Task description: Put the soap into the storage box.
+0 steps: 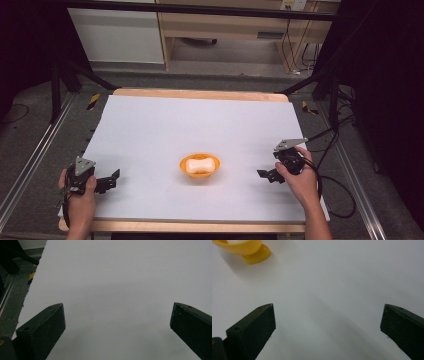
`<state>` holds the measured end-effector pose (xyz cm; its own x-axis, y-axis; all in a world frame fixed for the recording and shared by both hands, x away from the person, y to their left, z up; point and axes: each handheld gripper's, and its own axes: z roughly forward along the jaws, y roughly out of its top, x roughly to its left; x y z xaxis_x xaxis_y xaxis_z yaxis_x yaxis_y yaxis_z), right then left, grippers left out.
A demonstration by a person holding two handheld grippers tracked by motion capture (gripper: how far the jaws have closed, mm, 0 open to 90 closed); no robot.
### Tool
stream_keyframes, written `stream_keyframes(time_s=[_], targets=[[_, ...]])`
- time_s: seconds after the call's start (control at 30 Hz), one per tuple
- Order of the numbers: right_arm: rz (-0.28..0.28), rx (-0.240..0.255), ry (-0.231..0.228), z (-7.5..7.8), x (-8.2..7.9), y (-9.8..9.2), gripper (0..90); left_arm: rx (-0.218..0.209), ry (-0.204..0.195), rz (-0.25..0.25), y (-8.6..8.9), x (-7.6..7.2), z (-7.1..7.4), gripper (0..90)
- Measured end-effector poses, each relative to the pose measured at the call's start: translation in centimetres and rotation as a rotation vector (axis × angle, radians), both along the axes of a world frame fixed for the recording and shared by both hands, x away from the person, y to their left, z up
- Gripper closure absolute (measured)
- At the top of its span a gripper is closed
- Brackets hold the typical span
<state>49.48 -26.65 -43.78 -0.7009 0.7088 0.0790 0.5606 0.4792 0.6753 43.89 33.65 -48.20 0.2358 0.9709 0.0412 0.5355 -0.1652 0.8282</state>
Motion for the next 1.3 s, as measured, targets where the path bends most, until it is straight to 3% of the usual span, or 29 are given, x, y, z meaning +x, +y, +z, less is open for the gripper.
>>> stream_keyframes(time_s=[0.4, 0.7, 1.07, 1.3], targets=[[-0.062, 0.025, 0.001, -1.1, -1.6, -3.1, 0.5, 0.002, 0.002, 0.001, 0.0, 0.0, 0.0, 0.0], [-0.093, 0.027, 0.003, -1.8, -2.4, -4.3, 0.5, 0.0, 0.001, 0.002, 0.0, 0.0, 0.0, 0.0], [-0.128, 0.068, -0.026, -2.5, -3.9, -6.7, 0.5, 0.002, -0.002, 0.003, 0.0, 0.0, 0.0, 0.0], [-0.159, 0.126, -0.043, -3.4, -5.2, -8.4, 0.5, 0.004, -0.002, 0.003, 0.0, 0.0, 0.0, 0.0]])
